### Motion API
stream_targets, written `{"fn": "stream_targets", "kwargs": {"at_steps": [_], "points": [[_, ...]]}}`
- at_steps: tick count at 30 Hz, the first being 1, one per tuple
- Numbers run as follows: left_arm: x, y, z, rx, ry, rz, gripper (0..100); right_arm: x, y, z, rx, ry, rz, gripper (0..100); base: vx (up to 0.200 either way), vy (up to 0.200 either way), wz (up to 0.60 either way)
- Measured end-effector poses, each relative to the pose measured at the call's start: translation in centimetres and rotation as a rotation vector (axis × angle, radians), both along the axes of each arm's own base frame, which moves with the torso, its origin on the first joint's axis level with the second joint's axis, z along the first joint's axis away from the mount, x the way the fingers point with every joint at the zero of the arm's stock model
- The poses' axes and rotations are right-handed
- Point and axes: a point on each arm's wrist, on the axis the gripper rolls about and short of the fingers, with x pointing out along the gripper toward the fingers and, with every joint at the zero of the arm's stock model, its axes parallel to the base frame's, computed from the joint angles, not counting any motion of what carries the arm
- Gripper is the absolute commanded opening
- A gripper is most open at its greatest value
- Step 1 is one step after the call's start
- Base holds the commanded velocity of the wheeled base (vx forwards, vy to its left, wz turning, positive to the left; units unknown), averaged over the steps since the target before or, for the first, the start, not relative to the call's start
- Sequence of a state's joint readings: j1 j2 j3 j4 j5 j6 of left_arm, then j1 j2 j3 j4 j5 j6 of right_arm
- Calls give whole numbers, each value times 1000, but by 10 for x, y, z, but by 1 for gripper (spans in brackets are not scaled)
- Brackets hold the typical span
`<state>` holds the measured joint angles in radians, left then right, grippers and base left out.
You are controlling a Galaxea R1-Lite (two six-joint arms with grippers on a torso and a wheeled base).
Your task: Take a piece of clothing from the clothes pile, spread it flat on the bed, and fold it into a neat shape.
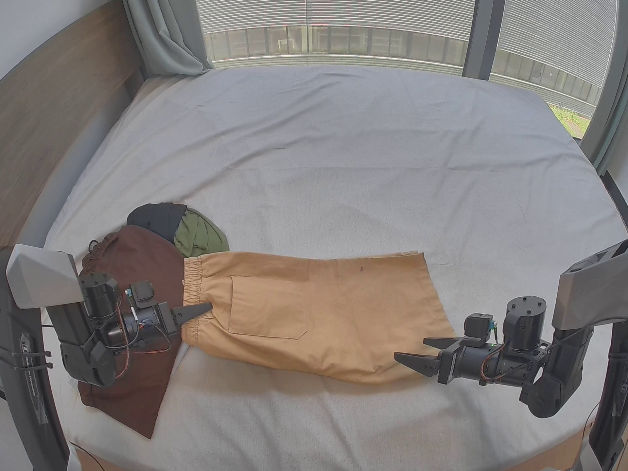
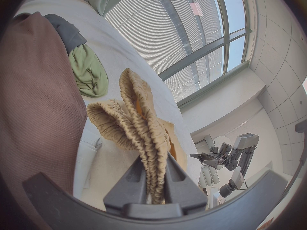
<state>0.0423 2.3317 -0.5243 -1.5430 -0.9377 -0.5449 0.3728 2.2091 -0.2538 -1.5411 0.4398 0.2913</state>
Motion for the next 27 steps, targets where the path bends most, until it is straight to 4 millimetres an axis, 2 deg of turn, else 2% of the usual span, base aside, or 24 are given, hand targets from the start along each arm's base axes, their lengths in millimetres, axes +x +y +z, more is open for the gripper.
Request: {"fn": "stream_targets", "kwargs": {"at_steps": [19, 27], "points": [[-11, 31, 11, 6, -19, 84, 0, 0, 1, 0, -1, 2, 3, 100, 0, 0, 0], [-13, 36, 14, 8, -27, 97, 0, -1, 1, 0, -1, 2, 5, 100, 0, 0, 0]]}}
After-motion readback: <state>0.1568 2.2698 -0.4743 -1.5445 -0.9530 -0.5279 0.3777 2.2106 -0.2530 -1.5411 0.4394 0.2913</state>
